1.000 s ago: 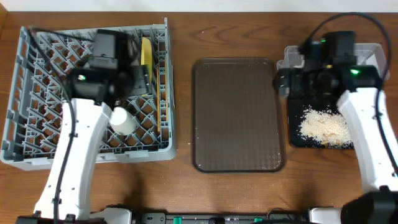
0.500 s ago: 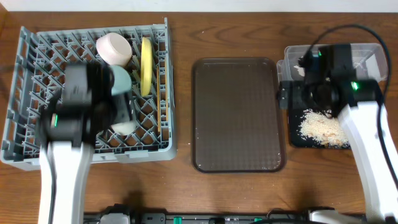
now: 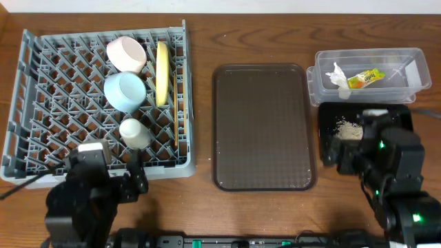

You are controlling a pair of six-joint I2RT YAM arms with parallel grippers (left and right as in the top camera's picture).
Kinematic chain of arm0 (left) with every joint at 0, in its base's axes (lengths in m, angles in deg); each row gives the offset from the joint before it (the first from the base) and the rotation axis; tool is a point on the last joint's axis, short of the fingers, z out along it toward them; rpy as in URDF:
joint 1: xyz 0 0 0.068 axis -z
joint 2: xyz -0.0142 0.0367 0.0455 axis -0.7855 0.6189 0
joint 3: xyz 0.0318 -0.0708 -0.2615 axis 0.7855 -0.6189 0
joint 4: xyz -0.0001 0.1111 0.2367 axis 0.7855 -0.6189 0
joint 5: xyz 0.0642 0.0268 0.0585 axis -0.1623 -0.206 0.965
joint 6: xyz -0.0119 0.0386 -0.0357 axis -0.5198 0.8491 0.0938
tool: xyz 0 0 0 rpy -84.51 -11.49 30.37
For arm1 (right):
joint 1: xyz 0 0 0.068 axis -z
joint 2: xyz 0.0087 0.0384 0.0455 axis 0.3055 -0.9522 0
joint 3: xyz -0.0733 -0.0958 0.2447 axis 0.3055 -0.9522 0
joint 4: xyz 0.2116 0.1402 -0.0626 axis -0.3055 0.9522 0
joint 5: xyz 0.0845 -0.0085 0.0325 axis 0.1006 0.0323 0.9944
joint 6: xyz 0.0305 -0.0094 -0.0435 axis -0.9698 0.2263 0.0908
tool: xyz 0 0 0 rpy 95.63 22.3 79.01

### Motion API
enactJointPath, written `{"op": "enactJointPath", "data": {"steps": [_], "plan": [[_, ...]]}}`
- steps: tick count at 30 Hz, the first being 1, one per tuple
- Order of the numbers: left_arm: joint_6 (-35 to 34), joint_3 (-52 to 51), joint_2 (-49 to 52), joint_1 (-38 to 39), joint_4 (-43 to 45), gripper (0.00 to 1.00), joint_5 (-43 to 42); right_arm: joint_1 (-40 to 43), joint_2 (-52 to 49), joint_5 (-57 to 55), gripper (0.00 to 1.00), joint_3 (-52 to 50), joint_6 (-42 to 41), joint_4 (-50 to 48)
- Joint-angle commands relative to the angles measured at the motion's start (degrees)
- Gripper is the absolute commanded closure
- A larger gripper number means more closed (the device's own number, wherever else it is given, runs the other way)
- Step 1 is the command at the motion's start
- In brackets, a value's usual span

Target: Sort waste into correct bins and load items into the dishwasher rack

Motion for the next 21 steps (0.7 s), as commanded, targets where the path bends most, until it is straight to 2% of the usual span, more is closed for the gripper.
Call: {"op": "enactJointPath", "data": {"steps": [1, 11, 18, 21], "plan": [[0.8, -0.4, -1.0, 0.0, -0.1, 0.12, -0.1, -0.2, 1.2, -1.1, 0.01, -0.6, -0.5, 3.7], [0.8, -0.4, -1.0, 0.0, -0.1, 0.11, -0.1, -0.2, 1.1, -1.1, 0.01, -0.6, -0.5, 11.8], [0.8, -0.4, -1.0, 0.0, -0.1, 0.11, -0.1, -0.3, 2.4, -2.8, 0.01, -0.9, 2.0, 12.4], [0.8, -0.4, -1.0, 0.0, -0.1, 0.11, -0.1, -0.2, 5.8, -2.8, 0.01, -2.1, 3.8, 7.7]]}}
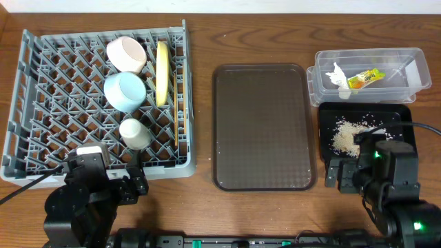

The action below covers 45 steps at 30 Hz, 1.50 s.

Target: Sort waste into correct bins and load items into the dishwasher rack

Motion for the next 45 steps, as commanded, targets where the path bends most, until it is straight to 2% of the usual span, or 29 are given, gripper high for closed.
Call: {"op": "enactJointPath", "data": {"steps": [1, 4, 12, 16, 20, 25, 45], "plan": [[0.8, -0.4, 0.0, 0.0, -0.1, 0.11, -0.1, -0.2, 4.5, -1.2, 0.01, -1.9, 3.4, -5.2], [0.8, -0.4, 0.0, 0.0, -0.1, 0.11, -0.1, -0.2, 11.1, -1.2, 0.01, -7.8, 4.8, -14.8], [0.8, -0.4, 0.0, 0.0, -0.1, 0.11, -0.1, -0.2, 32.2, -0.9, 0.01, -31.4, 4.8, -44.1], [0.8, -0.4, 0.0, 0.0, -0.1, 0.10, -0.2, -0.2, 38.1, -0.8, 0.01, -41.2, 4.8, -58.3], [0.8, -0.4, 0.0, 0.0, -0.1, 0.10, -0.1, -0.1, 39.4, -0.1, 0.01, -48.2, 4.8, -67.6], [0.8, -0.4, 0.0, 0.0, -0.1, 0.11, -0.2, -0.2, 39.3, 1.8, 0.01, -48.6, 4.7, -56.6], [0.8, -0.4, 0.0, 0.0, -0.1, 0.10, -0.1, -0.2, 38.8, 1.7, 0.01, -48.6, 4.8, -57.1]]}}
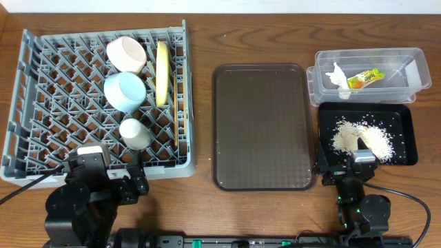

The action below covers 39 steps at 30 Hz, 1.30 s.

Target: Sort waste into correct bins and load items into the dishwasher rack

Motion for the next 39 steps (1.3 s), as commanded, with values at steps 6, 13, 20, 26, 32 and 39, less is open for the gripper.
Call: {"op": "enactJointPath", "data": {"steps": [6, 13, 20, 26, 32, 39], "plan": [[0.8, -0.1, 0.0, 0.0, 0.0, 0.10, -0.1, -0.2, 0.2, 0.6, 0.01, -0.1, 0.7, 0.2], [0.8, -0.1, 0.0, 0.0, -0.2, 0.10, -0.2, -0.2, 0.2, 0.6, 0.01, -0.1, 0.7, 0.2], [0.7, -6.5, -1.6, 0.1, 0.2, 0.10, 0.1, -0.2, 0.2, 0.6, 0.01, -0.1, 0.7, 0.2], [-0.5, -26.1, -12.3, 1.9, 15.6, 0.10, 0.1, -0.2, 0.2, 0.6, 0.01, -0.1, 0.7, 0.2], [-2.7, -42.4, -23.3, 2.2, 33.8, 0.10, 0.1, -0.2, 0.2, 0.6, 0.01, -0.1, 0.7, 0.2], [0.5, -52.9, -25.0, 2.2, 53.9, 0.10, 1.2, -0.2, 0.2, 0.6, 0.01, -0.1, 0.7, 0.2]]}}
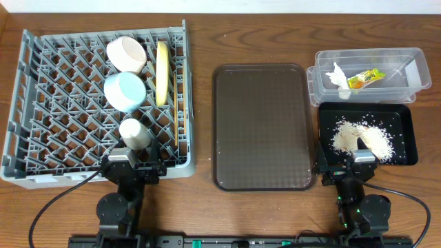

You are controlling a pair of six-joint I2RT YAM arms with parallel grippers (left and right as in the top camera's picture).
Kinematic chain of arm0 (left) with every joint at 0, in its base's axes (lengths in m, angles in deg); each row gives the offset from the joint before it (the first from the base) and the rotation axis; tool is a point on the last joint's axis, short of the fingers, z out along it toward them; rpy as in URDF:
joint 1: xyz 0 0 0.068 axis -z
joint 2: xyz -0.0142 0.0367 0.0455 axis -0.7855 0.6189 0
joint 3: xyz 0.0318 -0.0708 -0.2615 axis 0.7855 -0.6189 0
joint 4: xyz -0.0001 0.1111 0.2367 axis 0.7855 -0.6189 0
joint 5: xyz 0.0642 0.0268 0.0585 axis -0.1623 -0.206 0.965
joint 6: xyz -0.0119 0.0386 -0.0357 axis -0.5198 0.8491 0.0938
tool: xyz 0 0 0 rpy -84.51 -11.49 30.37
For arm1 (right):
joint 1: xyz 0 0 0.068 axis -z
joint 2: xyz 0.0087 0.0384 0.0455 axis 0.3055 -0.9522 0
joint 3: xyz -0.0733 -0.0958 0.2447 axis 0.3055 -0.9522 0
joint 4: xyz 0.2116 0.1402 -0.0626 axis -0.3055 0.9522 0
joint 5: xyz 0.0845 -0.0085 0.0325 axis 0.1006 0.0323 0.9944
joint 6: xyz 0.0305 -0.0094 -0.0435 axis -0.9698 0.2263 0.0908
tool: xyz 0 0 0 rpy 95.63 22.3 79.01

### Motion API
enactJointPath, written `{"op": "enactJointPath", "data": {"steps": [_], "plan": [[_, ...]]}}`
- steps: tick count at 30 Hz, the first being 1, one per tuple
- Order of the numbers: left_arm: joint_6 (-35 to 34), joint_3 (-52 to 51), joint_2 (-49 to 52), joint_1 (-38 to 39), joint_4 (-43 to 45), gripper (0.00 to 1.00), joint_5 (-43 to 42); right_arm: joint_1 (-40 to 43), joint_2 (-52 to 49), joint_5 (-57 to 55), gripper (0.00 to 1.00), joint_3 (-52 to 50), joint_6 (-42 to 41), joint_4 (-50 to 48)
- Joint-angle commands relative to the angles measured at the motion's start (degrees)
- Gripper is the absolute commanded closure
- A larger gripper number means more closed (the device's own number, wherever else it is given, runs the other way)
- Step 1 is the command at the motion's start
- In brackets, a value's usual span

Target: Sort waste into correct bins and load items into the dishwasher rack

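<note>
The grey dishwasher rack (21, 103) on the left holds a pink cup (125, 54), a light blue cup (124, 91), a small white cup (134, 132) and a yellow plate (162, 72) standing on edge. At the right, a clear bin (420, 65) holds a crumpled tissue (337, 77) and a yellow-green wrapper (365, 78). Below it, a black bin (406, 131) holds pale food scraps (362, 138). My left gripper (131, 165) sits folded at the rack's front edge. My right gripper (360, 164) sits folded at the black bin's front edge. Neither holds anything that shows.
A brown serving tray (262, 124) lies bare in the middle of the wooden table (203, 41). A thin wooden stick (180, 117) lies along the rack's right side. Cables trail from both arm bases along the front edge.
The left arm has folded down: its bulky black body at the front left has given way to a small folded shape at the rack's front edge. The right arm has not moved.
At first my right arm stood over the black bin, hiding much of the scraps, and the left arm stood raised at the front left. The right arm then stood further back, and later folded small at the front edge. Now the left arm is folded too.
</note>
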Motion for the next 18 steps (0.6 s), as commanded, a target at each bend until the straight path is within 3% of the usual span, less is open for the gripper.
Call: {"op": "enactJointPath", "data": {"steps": [1, 5, 18], "plan": [[2.6, -3.1, -0.5, 0.2, 4.4, 0.10, 0.7, -0.2, 0.2, 0.4, 0.01, -0.1, 0.7, 0.2], [2.5, -3.7, -0.5, 0.2, -0.9, 0.10, 0.9, -0.2, 0.2, 0.4, 0.01, -0.1, 0.7, 0.2], [2.5, -3.7, -0.4, 0.2, -0.5, 0.10, 0.5, -0.2, 0.2, 0.4, 0.01, -0.1, 0.7, 0.2]]}}
